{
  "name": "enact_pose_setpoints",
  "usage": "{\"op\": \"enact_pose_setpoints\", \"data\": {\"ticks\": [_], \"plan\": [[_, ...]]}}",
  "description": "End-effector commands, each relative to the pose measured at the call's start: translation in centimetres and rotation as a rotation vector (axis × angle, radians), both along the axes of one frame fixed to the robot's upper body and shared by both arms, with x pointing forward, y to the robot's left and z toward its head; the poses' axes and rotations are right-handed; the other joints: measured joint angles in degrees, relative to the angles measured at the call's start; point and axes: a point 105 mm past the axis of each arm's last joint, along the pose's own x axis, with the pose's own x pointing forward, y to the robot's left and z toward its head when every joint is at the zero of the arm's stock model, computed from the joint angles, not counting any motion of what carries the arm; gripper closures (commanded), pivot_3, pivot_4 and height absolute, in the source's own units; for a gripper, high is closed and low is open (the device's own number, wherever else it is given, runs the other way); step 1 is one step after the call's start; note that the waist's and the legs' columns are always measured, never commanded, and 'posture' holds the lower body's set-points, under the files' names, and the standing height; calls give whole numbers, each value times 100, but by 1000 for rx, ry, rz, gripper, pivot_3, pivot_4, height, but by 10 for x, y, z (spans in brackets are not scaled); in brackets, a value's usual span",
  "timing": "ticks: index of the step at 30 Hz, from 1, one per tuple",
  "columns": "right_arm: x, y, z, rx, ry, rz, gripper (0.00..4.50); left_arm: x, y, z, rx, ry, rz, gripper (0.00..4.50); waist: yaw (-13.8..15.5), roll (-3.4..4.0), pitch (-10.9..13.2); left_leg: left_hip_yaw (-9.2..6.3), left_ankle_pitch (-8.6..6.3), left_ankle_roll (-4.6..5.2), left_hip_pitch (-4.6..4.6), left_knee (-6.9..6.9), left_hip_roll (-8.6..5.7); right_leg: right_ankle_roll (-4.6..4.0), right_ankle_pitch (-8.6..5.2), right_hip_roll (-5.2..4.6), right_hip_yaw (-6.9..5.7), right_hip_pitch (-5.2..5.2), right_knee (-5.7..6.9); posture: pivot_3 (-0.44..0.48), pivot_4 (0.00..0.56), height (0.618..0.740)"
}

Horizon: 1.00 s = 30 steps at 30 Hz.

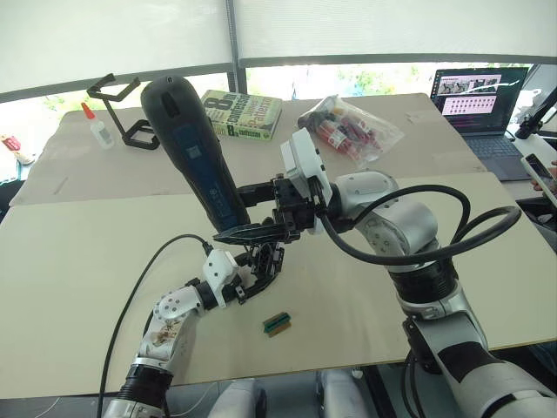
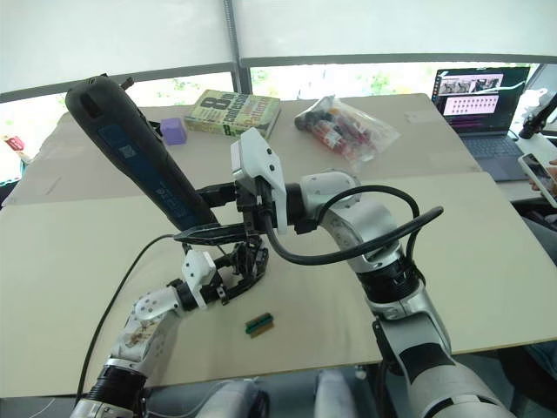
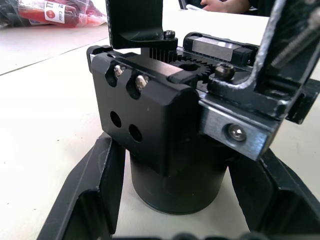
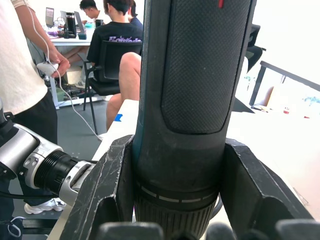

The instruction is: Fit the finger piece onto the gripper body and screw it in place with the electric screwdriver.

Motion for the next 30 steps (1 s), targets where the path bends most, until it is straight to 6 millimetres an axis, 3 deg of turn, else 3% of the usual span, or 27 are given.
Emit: {"op": "enact_pose_setpoints", "data": {"ticks": [1,30], "plan": [[-5,0,10,35,-35,17,2524,-14,-8,-26,42,102,-48,1998,0,0,0,0,0,0,0,0,0,0,0,0,0,0,0,0,150,740],[-3,0,2,30,-22,-1,2524,-14,-8,-25,41,102,-48,1998,0,0,0,0,0,0,0,0,0,0,0,0,-1,0,0,0,150,740]]}}
